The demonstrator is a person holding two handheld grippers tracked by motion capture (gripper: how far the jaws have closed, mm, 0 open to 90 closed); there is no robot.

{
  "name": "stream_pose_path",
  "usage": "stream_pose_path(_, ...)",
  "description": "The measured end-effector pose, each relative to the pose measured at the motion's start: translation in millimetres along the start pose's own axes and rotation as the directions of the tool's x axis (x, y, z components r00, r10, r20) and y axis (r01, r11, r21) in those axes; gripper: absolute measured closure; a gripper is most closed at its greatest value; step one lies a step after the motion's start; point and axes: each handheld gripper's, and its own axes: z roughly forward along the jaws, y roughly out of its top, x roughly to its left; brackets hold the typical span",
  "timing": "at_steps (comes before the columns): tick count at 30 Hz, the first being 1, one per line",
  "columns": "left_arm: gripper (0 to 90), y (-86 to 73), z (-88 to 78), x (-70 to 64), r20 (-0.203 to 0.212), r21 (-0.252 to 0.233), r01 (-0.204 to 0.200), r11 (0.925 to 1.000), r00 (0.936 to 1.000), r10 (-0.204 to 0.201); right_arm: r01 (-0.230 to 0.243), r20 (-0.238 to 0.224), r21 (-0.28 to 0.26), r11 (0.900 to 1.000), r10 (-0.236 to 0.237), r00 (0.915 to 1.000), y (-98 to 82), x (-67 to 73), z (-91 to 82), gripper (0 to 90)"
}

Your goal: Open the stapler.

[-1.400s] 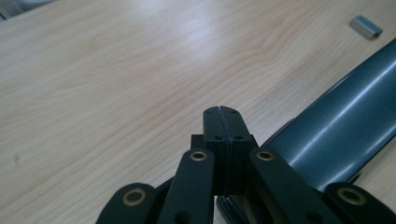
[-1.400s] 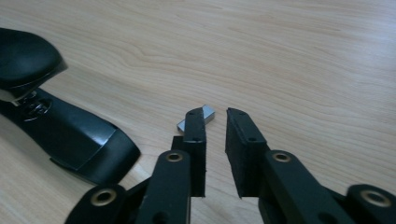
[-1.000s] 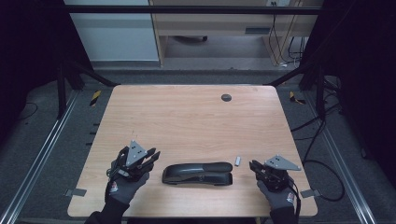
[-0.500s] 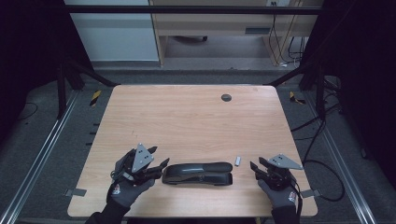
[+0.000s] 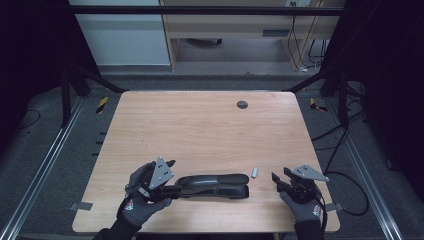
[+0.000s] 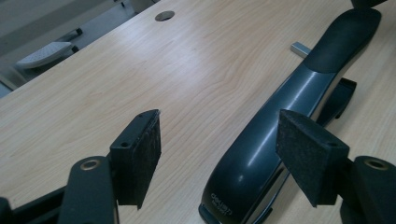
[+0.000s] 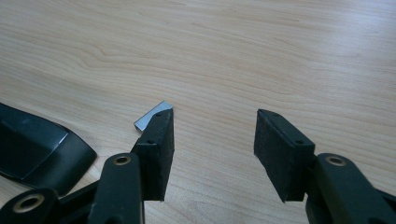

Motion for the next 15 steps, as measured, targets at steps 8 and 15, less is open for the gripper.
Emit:
stream_pose_path(8, 28.4, 9.3, -0.8, -14.1, 0.019, 0.005, -0.056, 0.9984, 0.9983, 0.056, 0.013, -0.001, 0.001, 1.000, -0.013, 0.9999, 0.2, 0.0, -0.9, 51.1)
stream_pose_path(15, 26.8, 18.7, 2.5, -31.6, 0.012, 0.015, -0.133, 0.9910, 0.9911, 0.133, 0.020, 0.001, 0.003, 1.000, -0.020, 0.9998, 0.3, -1.2, -3.0, 54.4)
